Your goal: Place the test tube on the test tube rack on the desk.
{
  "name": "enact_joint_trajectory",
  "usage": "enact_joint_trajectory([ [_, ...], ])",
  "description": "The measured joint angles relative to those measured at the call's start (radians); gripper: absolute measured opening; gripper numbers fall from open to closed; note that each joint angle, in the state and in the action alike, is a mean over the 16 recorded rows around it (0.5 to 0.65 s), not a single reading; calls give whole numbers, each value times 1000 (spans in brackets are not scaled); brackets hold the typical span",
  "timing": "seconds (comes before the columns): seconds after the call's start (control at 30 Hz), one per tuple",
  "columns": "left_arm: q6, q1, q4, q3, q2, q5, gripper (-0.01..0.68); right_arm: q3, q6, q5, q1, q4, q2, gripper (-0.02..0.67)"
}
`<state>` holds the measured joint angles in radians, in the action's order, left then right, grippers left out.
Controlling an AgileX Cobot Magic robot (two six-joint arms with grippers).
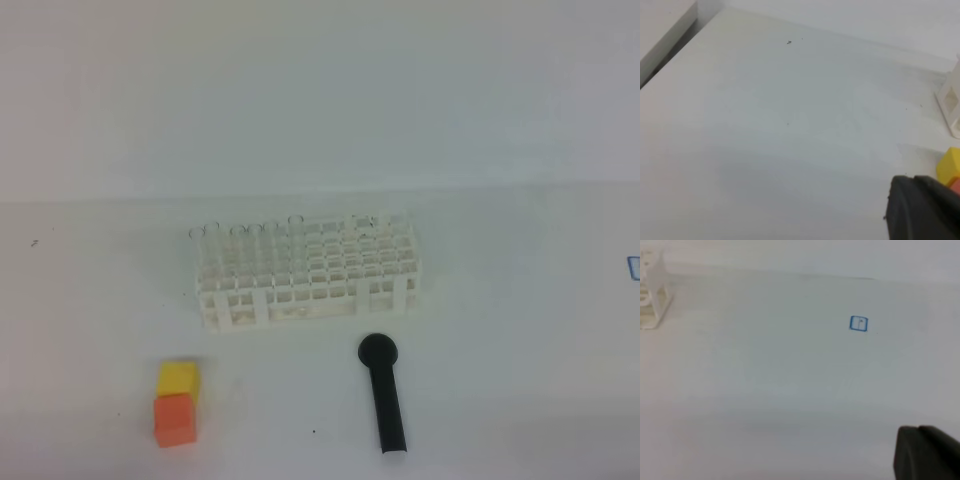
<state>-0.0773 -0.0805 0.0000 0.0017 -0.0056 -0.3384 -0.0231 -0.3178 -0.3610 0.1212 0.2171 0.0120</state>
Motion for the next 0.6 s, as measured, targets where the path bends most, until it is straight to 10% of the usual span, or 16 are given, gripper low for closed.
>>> enact_joint_trajectory([
  [0.6, 0, 0, 0, 0, 0, -1, -1, 1, 0, -9, -45, 0, 1, -1],
])
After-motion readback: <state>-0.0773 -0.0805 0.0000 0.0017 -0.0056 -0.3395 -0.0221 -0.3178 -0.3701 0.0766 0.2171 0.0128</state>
